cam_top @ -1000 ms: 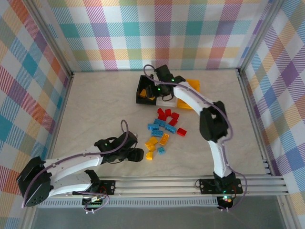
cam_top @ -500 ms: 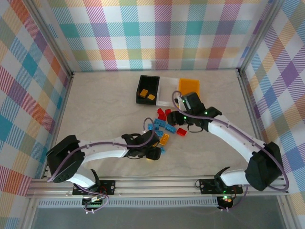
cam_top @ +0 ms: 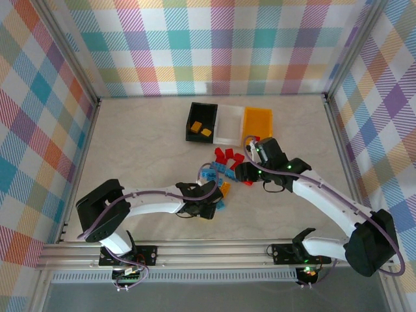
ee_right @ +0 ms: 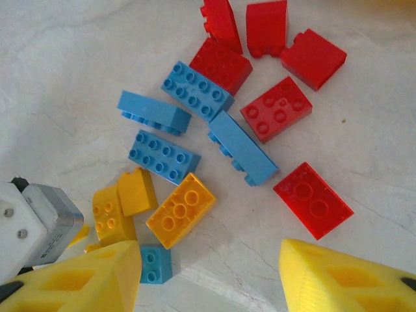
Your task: Sort the legos into containers by color
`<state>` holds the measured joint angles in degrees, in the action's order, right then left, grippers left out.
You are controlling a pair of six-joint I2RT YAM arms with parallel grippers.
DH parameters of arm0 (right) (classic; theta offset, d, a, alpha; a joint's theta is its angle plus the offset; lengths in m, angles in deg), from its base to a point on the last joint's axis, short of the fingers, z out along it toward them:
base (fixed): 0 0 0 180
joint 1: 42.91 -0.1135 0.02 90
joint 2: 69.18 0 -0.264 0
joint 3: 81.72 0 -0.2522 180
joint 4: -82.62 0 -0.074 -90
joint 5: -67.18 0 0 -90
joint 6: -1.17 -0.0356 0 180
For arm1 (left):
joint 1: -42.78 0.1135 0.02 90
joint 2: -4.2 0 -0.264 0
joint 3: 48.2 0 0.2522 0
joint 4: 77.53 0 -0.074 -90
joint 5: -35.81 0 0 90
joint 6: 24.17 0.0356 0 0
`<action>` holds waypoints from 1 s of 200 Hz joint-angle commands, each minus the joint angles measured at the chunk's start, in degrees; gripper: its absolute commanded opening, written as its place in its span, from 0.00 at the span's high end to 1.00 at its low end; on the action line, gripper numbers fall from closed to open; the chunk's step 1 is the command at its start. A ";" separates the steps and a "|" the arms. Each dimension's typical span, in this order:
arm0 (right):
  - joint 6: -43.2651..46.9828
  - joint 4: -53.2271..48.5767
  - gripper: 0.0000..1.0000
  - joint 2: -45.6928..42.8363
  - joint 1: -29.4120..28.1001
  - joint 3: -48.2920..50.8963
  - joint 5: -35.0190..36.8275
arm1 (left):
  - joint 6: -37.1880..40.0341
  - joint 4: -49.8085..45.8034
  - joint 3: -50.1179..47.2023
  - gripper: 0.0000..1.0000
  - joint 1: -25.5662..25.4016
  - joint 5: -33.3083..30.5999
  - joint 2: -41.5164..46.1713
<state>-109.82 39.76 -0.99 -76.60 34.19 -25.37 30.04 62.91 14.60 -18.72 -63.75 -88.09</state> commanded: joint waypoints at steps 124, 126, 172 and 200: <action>-1.92 2.63 0.42 2.64 -0.04 0.99 -2.18 | 2.25 -9.59 3.15 0.69 0.21 -4.65 4.70; -1.94 2.69 0.42 2.72 -0.03 0.97 -2.20 | 2.38 -9.90 3.30 0.69 0.38 -4.71 5.09; -2.40 3.60 0.42 3.01 -0.02 2.33 -1.48 | 12.12 -14.86 10.51 0.68 12.53 -3.39 11.90; -3.12 4.64 0.42 3.16 -0.03 3.43 -2.37 | 20.60 -14.26 21.56 0.68 21.69 -0.57 6.93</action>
<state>-111.41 42.58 1.72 -76.60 36.42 -26.57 41.20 50.03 28.08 -2.89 -66.05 -77.99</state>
